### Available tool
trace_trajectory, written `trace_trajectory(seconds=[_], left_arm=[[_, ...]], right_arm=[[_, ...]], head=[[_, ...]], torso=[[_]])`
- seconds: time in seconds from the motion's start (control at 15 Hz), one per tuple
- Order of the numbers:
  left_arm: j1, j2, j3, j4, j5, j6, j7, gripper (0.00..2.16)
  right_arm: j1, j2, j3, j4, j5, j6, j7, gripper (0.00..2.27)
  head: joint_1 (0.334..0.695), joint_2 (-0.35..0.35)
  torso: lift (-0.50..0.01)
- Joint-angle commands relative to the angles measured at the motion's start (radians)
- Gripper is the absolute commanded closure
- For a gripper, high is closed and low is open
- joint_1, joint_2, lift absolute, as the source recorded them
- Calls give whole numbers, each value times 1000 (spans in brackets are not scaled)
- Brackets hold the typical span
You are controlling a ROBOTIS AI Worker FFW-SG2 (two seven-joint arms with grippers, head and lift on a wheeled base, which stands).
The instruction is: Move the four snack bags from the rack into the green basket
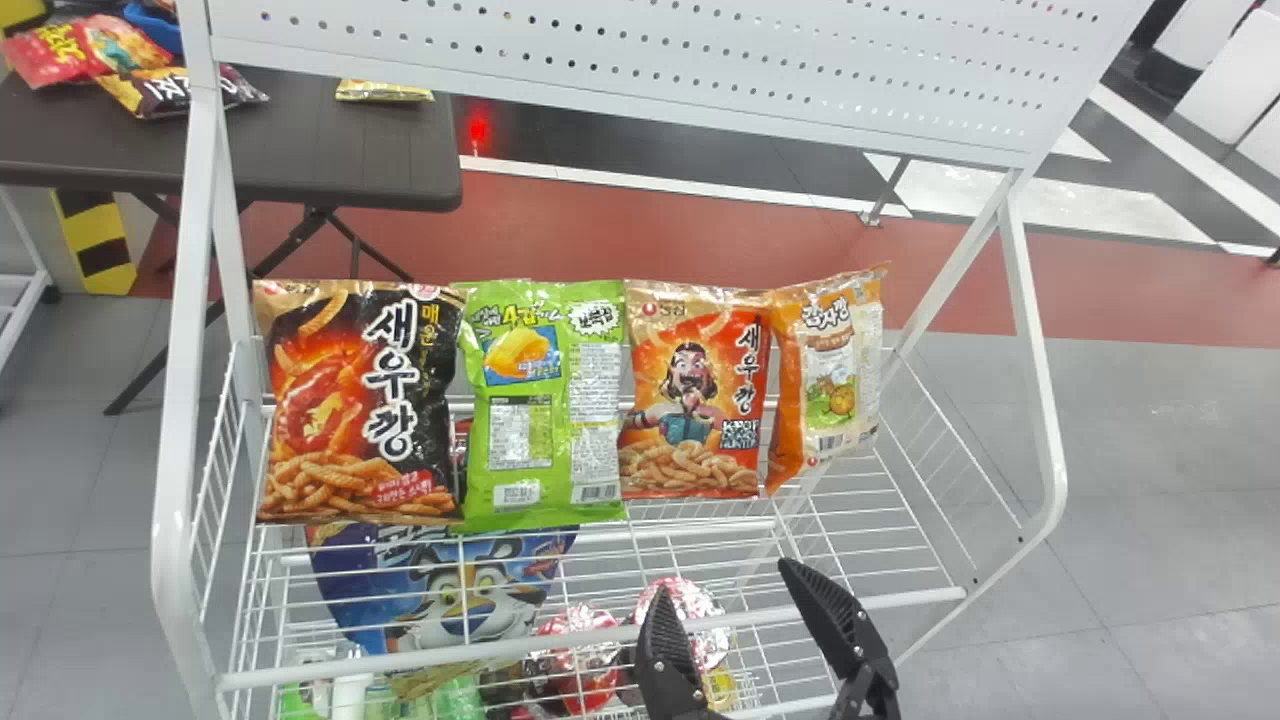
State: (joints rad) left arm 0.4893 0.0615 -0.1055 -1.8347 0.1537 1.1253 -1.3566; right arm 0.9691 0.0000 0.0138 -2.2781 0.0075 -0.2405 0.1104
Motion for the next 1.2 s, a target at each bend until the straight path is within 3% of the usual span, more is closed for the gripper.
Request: trace_trajectory(seconds=[0.0,0.73,1.13], left_arm=[[0,1,0,0,3,0,-1,1872],[2,1,-3,0,6,6,-7,1872],[-1,1,-40,2,-11,3,7,1872]], right_arm=[[0,1,0,0,0,-9,0,120],[-4,1,0,12,-6,-27,0,120],[-368,1,89,184,20,243,-1,120]], head=[[695,-350],[695,-350],[695,-350]], torso=[[0],[0],[0]])
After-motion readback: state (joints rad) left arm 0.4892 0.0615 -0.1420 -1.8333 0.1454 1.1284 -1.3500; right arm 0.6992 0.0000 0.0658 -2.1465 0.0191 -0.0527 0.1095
